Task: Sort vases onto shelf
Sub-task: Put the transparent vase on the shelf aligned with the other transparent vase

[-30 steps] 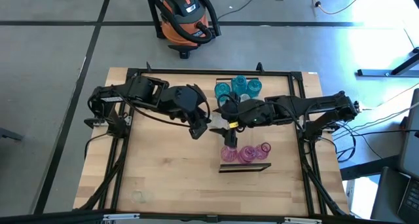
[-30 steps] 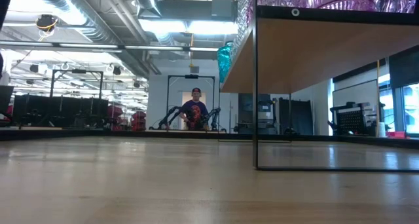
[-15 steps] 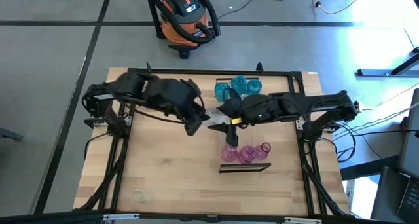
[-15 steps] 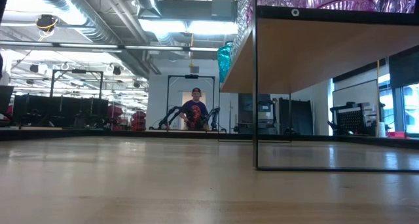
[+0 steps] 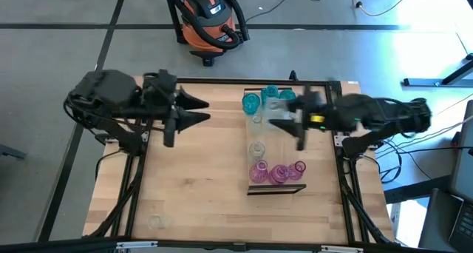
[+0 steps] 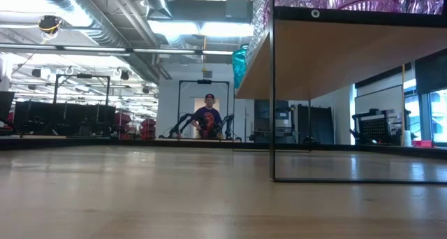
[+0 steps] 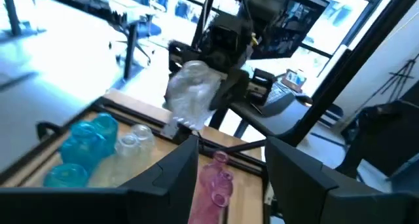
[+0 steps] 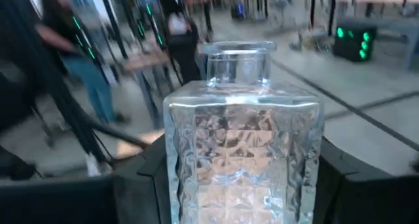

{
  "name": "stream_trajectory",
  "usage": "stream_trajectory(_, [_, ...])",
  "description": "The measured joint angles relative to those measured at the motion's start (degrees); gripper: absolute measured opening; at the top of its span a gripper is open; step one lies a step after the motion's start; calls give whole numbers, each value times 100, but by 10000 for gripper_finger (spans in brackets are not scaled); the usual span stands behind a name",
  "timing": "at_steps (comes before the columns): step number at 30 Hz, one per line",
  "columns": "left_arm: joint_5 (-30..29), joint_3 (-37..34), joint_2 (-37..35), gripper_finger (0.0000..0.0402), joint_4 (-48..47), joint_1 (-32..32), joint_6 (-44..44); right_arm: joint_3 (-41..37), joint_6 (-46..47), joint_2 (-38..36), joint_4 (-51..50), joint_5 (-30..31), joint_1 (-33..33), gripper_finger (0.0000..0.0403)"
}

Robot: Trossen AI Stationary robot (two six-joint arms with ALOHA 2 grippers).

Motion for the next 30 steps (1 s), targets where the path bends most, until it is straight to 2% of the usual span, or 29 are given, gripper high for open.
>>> stream_trajectory(3, [-145, 2, -35, 170, -68, -137, 134, -1517, 168, -1038, 1221, 343, 308, 205])
stream_trajectory(7, [-143, -5, 58, 170, -197, -200, 189, -3738, 296, -2258, 3396, 660, 797, 205])
stream_trajectory(10, [-148, -11, 137, 170, -210, -196, 227, -4800, 307, -2804, 3891, 813, 1034, 205])
stream_trajectory(17, [-144, -29, 366, 171, -511, -39, 192, -5873, 337, -3008, 4246, 672, 1069, 205])
stream_trajectory(23, [-87, -31, 646, 171, -543, 55, -207, -7197, 139, -3577, 6234, 554, 1069, 205])
stream_trajectory(30, [42, -31, 905, 171, -535, 77, -278, -7839, 273, -4274, 5973, 524, 1067, 205])
